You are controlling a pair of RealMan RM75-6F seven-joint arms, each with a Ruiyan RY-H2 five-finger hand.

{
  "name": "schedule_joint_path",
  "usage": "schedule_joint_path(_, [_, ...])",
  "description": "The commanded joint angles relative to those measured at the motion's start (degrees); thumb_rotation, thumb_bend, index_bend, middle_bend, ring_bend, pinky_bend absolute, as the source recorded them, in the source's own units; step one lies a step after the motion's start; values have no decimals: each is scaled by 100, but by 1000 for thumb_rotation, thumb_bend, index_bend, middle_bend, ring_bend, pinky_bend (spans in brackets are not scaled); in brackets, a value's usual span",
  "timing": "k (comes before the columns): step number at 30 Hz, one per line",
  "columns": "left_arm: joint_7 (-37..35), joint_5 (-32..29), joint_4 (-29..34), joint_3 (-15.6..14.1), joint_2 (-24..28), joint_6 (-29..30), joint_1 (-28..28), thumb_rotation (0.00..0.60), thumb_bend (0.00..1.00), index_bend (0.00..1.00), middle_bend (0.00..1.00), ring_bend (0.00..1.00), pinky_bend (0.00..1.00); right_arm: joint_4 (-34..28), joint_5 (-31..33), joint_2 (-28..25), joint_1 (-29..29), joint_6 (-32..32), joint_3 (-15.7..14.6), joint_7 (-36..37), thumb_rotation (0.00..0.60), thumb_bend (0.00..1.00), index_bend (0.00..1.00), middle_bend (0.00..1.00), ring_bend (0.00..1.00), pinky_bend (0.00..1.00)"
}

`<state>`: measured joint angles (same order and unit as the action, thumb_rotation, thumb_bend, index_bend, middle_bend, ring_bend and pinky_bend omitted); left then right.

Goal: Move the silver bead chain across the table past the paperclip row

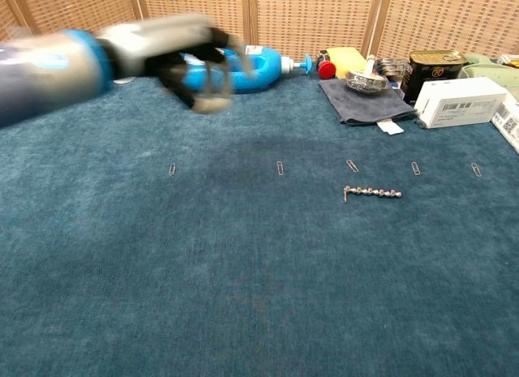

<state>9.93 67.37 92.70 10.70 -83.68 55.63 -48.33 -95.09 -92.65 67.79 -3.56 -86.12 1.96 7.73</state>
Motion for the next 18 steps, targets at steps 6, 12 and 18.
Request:
schedule_joint_path(6, [-331, 672, 1034, -810, 1275, 1301, 1351, 600, 353, 300, 447, 437, 725, -247, 49, -12, -319, 294, 178, -334, 600, 300, 0, 74, 123, 135])
schedule_joint_path(12, [-644, 1208, 1251, -1305, 2008, 1885, 2079, 600, 353, 315, 443, 436, 724, -386, 109, 119, -547, 514, 277, -780, 600, 300, 0, 74, 123, 135])
schedule_joint_path(18, [-1010, 1540, 1234, -1537, 2371, 2540, 2730, 600, 353, 318, 439, 435, 724, -517, 224, 324, -741, 677, 387, -1400, 600, 300, 0, 75, 123, 135])
